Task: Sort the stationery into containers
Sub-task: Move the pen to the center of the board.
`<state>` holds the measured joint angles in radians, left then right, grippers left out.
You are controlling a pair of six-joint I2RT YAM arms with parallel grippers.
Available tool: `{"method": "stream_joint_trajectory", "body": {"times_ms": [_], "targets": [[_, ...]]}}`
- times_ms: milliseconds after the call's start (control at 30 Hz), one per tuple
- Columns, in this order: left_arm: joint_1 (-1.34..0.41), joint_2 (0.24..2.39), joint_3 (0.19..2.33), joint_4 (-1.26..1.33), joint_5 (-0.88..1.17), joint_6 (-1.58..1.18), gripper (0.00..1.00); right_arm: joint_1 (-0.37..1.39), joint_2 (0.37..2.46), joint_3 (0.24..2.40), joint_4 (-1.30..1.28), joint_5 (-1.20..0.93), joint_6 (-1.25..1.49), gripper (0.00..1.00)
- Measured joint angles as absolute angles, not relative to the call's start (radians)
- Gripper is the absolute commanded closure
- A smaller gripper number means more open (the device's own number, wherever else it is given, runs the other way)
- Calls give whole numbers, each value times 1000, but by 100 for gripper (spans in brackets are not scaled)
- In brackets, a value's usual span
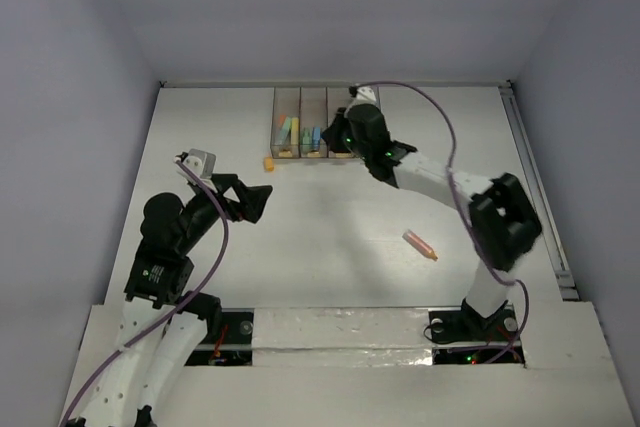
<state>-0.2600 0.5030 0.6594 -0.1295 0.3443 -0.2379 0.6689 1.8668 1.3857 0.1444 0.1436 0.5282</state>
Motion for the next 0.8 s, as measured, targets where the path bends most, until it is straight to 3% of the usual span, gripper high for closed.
{"method": "stream_joint_trajectory", "body": {"times_ms": [133, 233, 267, 300, 333, 467, 533, 800], "targets": [[-269, 471, 659, -129, 340, -237, 1, 669, 1533, 1040, 93, 120, 602, 100], [-290, 443, 660, -130, 339, -237, 1, 669, 1332, 881, -90, 96, 643, 65], [-296, 434, 660, -131, 337, -237, 1, 669, 1286, 871, -199, 93, 648, 41], [-303, 423, 660, -131, 336, -237, 1, 669, 1259, 877, -286, 97, 651, 32], [-308, 414, 660, -131, 335, -237, 1, 669, 1238, 897, -388, 106, 646, 15], [-324, 369, 661, -131, 327, -237, 1, 669, 1247, 1019, -707, 165, 630, 7], [-329, 351, 661, -131, 324, -237, 1, 668, 1315, 1090, -852, 223, 609, 8], [-356, 317, 661, -132, 324, -237, 1, 640, 1646, 1168, -1076, 291, 478, 8]]}}
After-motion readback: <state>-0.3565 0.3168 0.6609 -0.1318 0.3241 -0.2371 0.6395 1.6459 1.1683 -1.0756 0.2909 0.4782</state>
